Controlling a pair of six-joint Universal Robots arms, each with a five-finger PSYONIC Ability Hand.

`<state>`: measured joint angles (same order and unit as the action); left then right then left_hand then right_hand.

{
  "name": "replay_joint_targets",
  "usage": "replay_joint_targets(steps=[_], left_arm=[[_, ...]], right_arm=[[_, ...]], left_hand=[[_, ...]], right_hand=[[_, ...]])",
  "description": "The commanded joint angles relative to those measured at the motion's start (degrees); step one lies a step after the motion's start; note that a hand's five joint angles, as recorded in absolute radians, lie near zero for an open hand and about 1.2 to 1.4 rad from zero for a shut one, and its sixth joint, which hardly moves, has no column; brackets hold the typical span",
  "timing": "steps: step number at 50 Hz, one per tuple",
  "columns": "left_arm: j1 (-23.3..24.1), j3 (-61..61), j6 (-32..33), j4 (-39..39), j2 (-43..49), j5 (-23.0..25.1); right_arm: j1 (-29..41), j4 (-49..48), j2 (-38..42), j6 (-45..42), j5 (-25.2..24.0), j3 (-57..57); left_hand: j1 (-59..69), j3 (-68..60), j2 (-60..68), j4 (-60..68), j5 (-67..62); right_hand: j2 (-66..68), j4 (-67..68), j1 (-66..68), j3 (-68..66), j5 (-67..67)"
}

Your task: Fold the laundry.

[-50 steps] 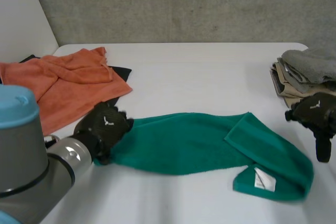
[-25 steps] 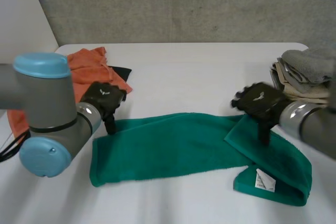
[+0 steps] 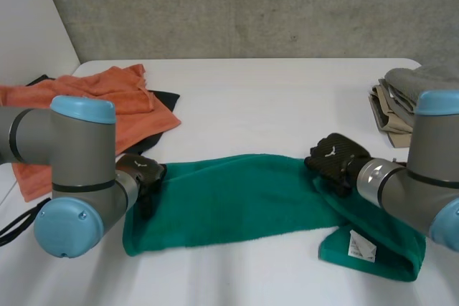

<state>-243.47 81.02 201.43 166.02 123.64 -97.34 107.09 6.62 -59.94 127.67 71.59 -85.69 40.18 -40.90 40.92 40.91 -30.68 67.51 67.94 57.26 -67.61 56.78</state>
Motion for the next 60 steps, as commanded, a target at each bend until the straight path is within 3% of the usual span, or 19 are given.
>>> replay_joint_targets(steps=[1,11,13,18,25,36,37,38,39,51,60], left_arm=[[-0.25,0.01,0.46,0.36,0.20,-0.30],[-0.34,-0.07,0.81,0.97,0.55,-0.39],[-0.34,-0.16,0.90,0.97,0.55,-0.48],[-0.25,-0.69,0.90,1.93,0.47,-0.57],[-0.08,-2.53,1.07,7.11,-0.41,-2.94],[0.54,-6.49,2.39,12.14,0.20,-2.76],[0.80,-6.14,3.18,11.70,0.12,-3.03],[1.07,-5.79,3.44,11.26,0.11,-3.20],[1.50,-5.35,3.62,10.73,0.20,-3.29],[2.21,2.56,3.27,8.27,-2.43,-4.61],[1.33,3.09,3.27,8.79,-1.47,-4.96]], right_arm=[[-6.09,2.86,-5.44,0.56,1.53,-0.88],[-13.21,13.95,-13.54,-0.14,0.83,-2.47],[-15.24,13.77,-13.89,-0.14,0.65,-2.29],[-18.05,13.60,-14.07,-0.40,0.74,-1.85],[-17.97,12.28,-13.98,-0.31,0.83,-1.76],[-17.35,7.71,-12.49,0.04,1.88,0.96],[-17.44,7.71,-12.40,0.12,1.88,1.14],[-17.70,7.79,-12.31,0.21,1.71,1.14],[-17.88,7.88,-12.31,0.39,1.62,1.14],[-22.18,6.04,-19.16,2.32,0.13,0.96],[-23.68,5.86,-23.46,6.89,-4.71,0.44]], left_hand=[[5.71,-4.99,4.97,4.98,-5.21],[4.34,-3.62,3.61,3.61,-3.85],[8.37,-7.65,7.63,7.64,-7.87],[39.76,-39.03,39.02,39.02,-39.26],[39.82,-39.10,39.08,39.09,-39.32],[39.82,-39.10,39.08,39.09,-39.32],[12.03,-11.31,11.30,11.30,-11.54],[-0.57,1.29,-1.31,-1.30,1.06],[-2.69,3.42,-3.43,-3.43,3.19],[-8.60,9.32,-9.34,-9.33,9.10],[-9.28,10.00,-10.01,-10.01,9.77]], right_hand=[[12.49,12.06,22.74,-12.39,13.22],[12.49,12.06,22.74,-12.39,13.22],[12.49,12.06,22.74,-12.39,13.22],[12.49,12.06,22.74,-12.39,13.22],[12.49,12.06,22.74,-12.39,13.22],[12.49,12.06,22.74,-12.39,13.22],[12.49,12.06,22.74,-12.39,13.22],[12.49,12.06,22.74,-12.39,13.22],[12.49,12.06,22.74,-12.39,13.22],[12.49,12.06,22.74,-12.39,13.22],[12.49,12.06,22.74,-12.39,13.22]])
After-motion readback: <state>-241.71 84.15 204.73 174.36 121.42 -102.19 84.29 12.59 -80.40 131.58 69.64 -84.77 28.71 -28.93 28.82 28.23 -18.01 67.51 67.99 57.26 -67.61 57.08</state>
